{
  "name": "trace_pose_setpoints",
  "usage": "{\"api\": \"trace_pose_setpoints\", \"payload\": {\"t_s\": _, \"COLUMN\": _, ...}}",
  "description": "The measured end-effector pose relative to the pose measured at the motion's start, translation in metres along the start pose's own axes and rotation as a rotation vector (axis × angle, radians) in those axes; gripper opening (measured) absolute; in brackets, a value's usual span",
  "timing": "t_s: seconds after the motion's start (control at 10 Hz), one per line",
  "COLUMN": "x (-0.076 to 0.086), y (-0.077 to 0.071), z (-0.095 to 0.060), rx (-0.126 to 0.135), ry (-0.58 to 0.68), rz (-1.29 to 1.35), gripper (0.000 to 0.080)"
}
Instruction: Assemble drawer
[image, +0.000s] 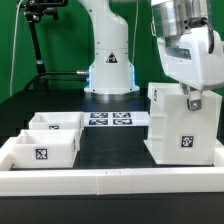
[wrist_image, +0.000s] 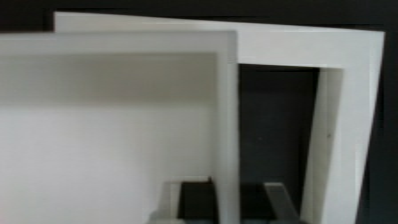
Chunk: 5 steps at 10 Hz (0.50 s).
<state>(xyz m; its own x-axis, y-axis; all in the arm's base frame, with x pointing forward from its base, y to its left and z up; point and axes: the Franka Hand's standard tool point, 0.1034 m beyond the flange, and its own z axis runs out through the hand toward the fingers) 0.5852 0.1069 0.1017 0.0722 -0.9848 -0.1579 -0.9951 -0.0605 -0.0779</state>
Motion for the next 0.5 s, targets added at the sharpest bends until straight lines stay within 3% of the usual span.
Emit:
{"api": "trace_pose_setpoints", "payload": {"t_s": 0.3, "x": 0.0, "y": -0.026, "z": 0.0, "rx": 0.029, "ry": 0.0, "rz": -0.008, "gripper": 0.0038}}
{"api": "trace_pose_setpoints", "payload": {"t_s": 0.5, "x": 0.0, "y": -0.029, "z": 0.0, "rx": 0.03, "ry": 0.0, "rz": -0.013, "gripper": 0.0038}}
